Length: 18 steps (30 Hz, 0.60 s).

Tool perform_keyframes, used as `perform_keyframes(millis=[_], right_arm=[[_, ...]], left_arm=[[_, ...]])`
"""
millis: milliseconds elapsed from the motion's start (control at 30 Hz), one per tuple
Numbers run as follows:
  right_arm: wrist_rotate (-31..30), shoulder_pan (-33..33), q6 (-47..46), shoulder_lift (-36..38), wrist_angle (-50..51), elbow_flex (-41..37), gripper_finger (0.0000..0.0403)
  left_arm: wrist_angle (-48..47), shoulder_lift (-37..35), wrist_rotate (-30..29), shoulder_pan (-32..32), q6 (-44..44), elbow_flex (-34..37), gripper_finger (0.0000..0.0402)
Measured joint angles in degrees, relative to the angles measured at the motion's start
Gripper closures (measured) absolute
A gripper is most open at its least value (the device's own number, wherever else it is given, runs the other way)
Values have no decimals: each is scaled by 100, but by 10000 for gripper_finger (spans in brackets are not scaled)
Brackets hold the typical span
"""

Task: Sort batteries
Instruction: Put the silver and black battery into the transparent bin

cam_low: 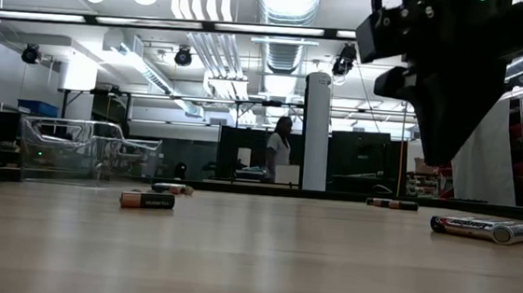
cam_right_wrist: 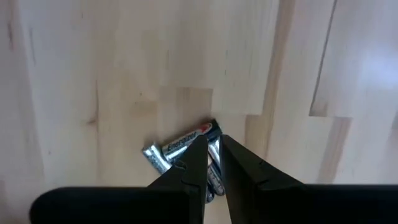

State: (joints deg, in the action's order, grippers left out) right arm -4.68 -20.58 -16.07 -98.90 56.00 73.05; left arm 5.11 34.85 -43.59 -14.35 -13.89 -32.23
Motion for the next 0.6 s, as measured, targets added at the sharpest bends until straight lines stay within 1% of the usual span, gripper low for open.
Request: perform_keyframes(millis=[100,400,600], right_arm=[[-1,-4,-206,-71,17,-26,352],[-49,26,-715,-142,-82,-208,261],[-140,35,-842,-237,-235,-325,225]], left_arm=[[3,25,0,-1,0,0,257],[4,37,0,-2,2,0,257],[6,42,0,0,2,0,257]])
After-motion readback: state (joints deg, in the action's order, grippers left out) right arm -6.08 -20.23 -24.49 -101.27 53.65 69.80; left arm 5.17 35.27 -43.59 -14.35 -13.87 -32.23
